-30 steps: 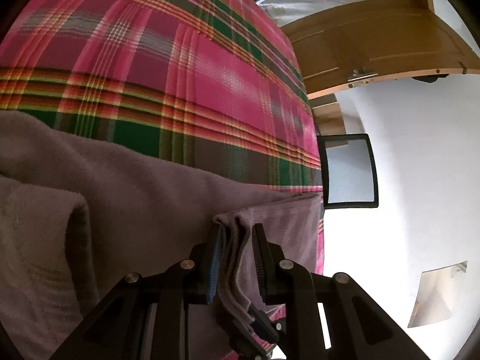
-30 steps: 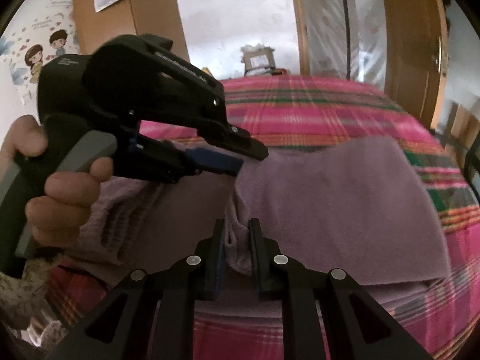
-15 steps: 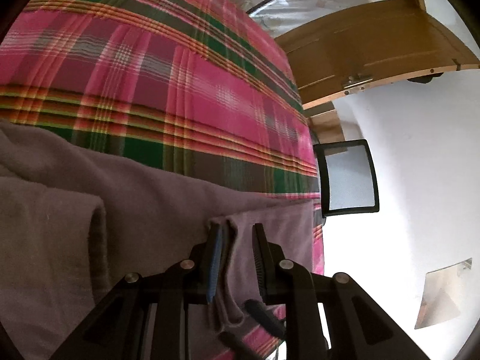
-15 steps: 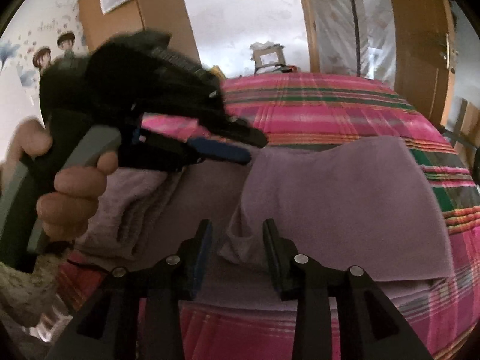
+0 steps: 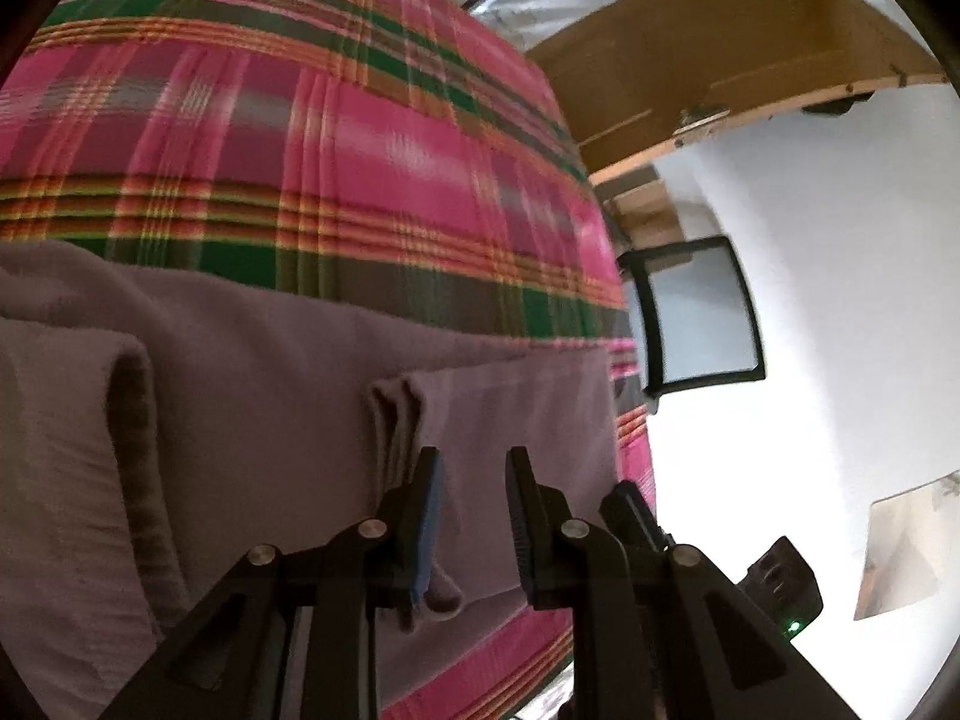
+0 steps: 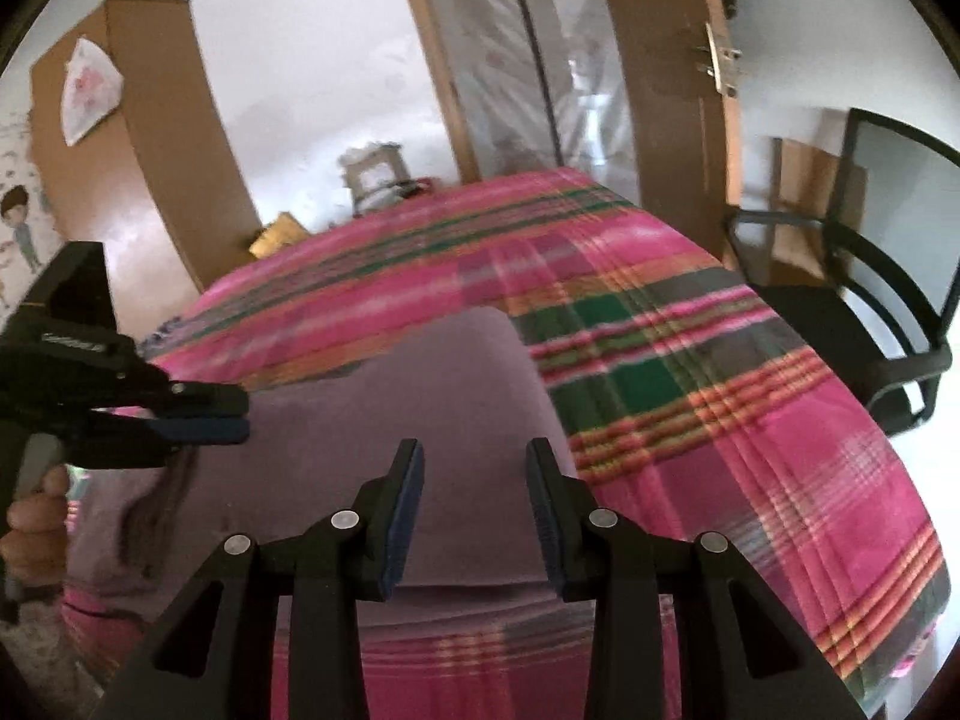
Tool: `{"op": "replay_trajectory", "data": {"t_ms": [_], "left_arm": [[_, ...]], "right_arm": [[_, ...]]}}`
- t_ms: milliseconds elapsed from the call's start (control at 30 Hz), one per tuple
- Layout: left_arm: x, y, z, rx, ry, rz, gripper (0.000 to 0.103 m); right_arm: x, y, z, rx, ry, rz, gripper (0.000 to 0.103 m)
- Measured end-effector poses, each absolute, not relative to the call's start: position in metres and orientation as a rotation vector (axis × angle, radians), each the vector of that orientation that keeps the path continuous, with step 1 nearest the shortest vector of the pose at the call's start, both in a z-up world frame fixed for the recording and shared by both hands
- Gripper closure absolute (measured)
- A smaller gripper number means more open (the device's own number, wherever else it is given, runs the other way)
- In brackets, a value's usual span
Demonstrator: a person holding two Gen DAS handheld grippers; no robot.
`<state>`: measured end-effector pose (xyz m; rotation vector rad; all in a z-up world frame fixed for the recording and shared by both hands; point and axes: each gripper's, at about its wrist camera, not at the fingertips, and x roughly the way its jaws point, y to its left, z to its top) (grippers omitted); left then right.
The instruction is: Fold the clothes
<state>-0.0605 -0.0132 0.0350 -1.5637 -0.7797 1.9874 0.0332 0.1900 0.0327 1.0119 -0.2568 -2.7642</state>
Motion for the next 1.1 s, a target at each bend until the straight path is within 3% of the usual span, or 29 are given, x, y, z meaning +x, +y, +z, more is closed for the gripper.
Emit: {"op": "replay_trajectory", "data": {"t_ms": [467,667,1100], "left_arm": [[-0.053,-0.018,0.029,-1.622,-0.764,2.000,0.081],[-0.040,-0.031,0.051,-1.581,-0.756,2.034,0.081],[0.021,-0.109,0.107,-1.467,-0.827,2.201,0.076]], "right_arm": [[0.032,0.186,0.023,1.052,-0.172,-2.773,0.066],[0.040,0.154,0.034,0.965,-0.130,-2.691,0.058],[0.039,0.088,0.025,1.000,0.038,-2.539,0.058]]}}
